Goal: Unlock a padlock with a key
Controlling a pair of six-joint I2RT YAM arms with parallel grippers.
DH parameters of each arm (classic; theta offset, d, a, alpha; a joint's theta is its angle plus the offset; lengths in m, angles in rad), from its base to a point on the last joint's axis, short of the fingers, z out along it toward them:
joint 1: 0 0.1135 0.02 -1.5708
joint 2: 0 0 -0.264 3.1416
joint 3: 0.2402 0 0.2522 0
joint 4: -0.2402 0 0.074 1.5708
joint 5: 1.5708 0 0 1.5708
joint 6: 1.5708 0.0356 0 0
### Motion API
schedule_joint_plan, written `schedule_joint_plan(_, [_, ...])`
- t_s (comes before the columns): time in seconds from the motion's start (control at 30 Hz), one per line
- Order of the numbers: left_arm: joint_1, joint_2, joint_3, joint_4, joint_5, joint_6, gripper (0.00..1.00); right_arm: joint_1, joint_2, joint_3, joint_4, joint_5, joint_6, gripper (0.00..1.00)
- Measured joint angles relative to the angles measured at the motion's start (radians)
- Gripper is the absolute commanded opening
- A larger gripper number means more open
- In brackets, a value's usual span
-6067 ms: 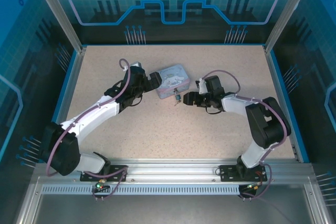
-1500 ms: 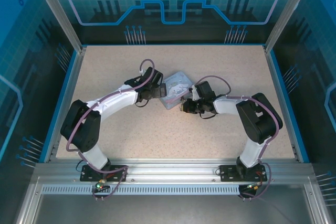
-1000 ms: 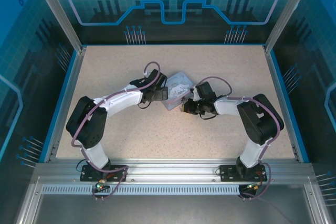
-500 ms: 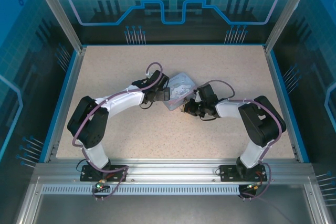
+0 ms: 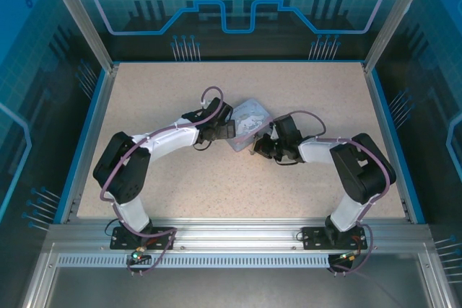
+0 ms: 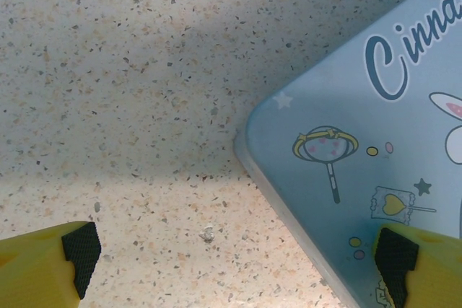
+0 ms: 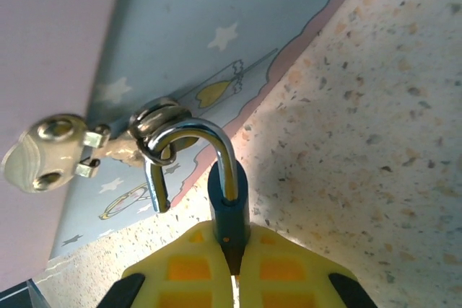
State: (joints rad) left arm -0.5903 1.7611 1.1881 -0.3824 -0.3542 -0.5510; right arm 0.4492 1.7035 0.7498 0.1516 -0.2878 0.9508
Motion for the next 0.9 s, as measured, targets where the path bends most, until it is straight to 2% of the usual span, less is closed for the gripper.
schedule_joint_plan(0.27, [-0.002,0.008,-0.002,0.028,0.016,0.0,0.99,-0.021,0.002,0.0,0.015,-0.002,0.019,0.0])
schedule_joint_plan(0.63, [-0.004,0.019,-0.006,0.066,0.03,-0.008,0.99,-0.074,0.06,0.0,0.153,-0.027,0.099,0.0])
schedule_joint_plan(0.9, [-0.006,0.024,-0.007,0.077,0.037,-0.023,0.99,-0.119,0.076,0.012,0.187,-0.053,0.115,0.0])
